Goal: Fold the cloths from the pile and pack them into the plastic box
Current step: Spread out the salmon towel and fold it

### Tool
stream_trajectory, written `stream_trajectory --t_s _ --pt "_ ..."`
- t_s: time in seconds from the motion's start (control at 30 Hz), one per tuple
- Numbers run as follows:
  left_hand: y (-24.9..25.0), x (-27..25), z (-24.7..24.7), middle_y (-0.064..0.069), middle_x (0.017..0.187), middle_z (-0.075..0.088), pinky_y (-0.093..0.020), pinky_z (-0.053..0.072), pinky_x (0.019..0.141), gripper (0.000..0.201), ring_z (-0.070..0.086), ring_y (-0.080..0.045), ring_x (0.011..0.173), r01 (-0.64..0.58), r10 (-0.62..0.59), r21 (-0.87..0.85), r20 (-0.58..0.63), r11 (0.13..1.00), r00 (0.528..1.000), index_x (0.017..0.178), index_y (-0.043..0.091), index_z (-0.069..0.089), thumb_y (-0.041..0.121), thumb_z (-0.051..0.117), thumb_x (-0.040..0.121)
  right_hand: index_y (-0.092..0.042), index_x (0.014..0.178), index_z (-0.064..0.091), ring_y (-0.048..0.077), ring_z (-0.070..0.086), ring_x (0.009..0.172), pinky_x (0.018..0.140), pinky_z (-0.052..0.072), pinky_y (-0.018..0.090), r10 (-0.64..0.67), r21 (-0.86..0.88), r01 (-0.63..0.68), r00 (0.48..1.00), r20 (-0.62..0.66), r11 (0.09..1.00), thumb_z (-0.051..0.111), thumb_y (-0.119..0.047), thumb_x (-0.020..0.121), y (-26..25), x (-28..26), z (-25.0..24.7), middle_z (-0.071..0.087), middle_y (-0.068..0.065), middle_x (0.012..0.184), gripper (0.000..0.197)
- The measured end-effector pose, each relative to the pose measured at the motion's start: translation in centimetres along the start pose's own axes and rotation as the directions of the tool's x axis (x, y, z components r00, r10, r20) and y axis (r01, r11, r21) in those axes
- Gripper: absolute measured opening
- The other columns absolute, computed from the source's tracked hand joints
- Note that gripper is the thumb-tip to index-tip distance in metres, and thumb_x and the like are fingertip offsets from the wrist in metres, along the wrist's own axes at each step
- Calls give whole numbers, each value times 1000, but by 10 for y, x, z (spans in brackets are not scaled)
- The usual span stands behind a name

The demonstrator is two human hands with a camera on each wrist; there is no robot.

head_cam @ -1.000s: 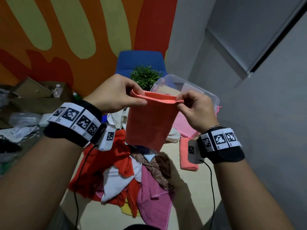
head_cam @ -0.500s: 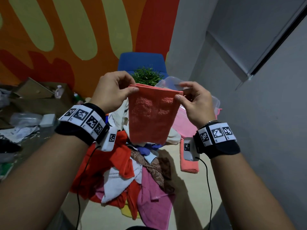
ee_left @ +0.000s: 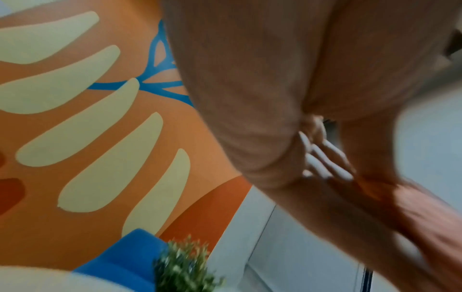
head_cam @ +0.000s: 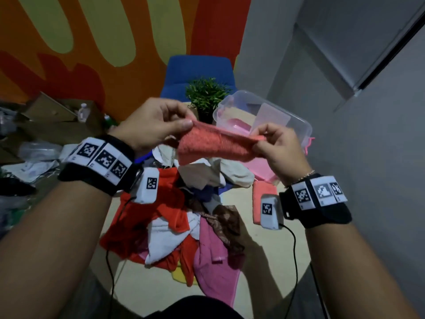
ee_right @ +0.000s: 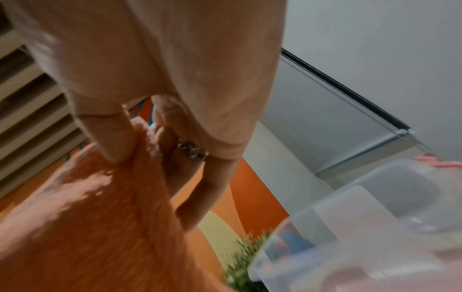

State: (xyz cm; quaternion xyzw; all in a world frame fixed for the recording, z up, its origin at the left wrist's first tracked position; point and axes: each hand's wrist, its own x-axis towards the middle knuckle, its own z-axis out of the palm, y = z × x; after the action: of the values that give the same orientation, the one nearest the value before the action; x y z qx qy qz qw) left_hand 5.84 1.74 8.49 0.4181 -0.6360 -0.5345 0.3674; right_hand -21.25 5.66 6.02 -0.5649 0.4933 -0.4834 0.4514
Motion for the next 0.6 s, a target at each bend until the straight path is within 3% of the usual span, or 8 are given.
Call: stream_trajectory --t_s 0.07,0.13,0.2,0.27,0.33,0.47,0.53,0.6 --pt "-27 -12 1 -14 69 59 -28 53 52 4 58 -20 59 147 -160 72 215 986 964 93 5 65 5 65 89 -5 76 65 13 63 57 58 55 25 146 -110 -132 980 136 985 48 23 78 24 -20 0 64 4 64 33" --pt "-59 -25 9 -10 64 58 -28 55 53 3 60 -18 55 302 -348 177 388 937 853 95 1 63 -1 62 93 -11 73 70 22 63 61 66 56 34 299 -241 -239 920 253 941 55 10 74 55 -37 4 65 10 65 25" --pt "-87 -34 17 -16 68 60 -31 59 59 5 66 -19 58 442 -499 233 465 866 731 99 -1 62 -1 61 95 -11 74 71 25 61 65 69 54 43 415 -384 -281 848 329 879 56 -5 64 83 -48 11 64 11 67 19" --pt "-109 -37 19 -12 68 64 -27 56 58 8 66 -15 58 463 -564 321 456 826 689 103 2 64 2 62 96 -8 78 71 25 62 67 70 54 46 481 -434 -310 795 370 846 56 -7 65 106 -52 16 67 10 70 19" --pt "-128 -33 18 -6 68 70 -24 51 60 10 66 -12 60 399 -571 441 383 804 726 105 9 68 7 64 96 -14 78 72 19 63 69 74 55 47 468 -436 -302 811 350 848 62 -3 77 124 -49 19 69 3 73 14" --pt "-154 -21 18 -3 68 74 -24 50 61 13 68 -10 59 345 -427 568 13 747 904 81 11 73 16 70 92 -19 94 73 4 56 65 73 52 34 389 -578 -232 907 161 782 69 -9 86 148 -29 28 64 -9 75 13" --pt "-160 -13 22 -3 60 70 -22 48 55 19 65 -11 53 363 -366 546 -109 755 924 73 11 70 16 71 91 -17 97 73 6 58 69 72 51 30 363 -607 -255 930 61 753 68 -12 86 153 -16 37 66 -6 81 13" --pt "-164 -3 24 0 63 69 -23 46 56 25 64 -11 58 378 -309 586 -219 717 925 65 20 66 17 72 90 -18 95 73 13 62 75 72 49 28 358 -605 -287 934 -3 743 66 -14 87 155 -3 44 69 -3 85 11"
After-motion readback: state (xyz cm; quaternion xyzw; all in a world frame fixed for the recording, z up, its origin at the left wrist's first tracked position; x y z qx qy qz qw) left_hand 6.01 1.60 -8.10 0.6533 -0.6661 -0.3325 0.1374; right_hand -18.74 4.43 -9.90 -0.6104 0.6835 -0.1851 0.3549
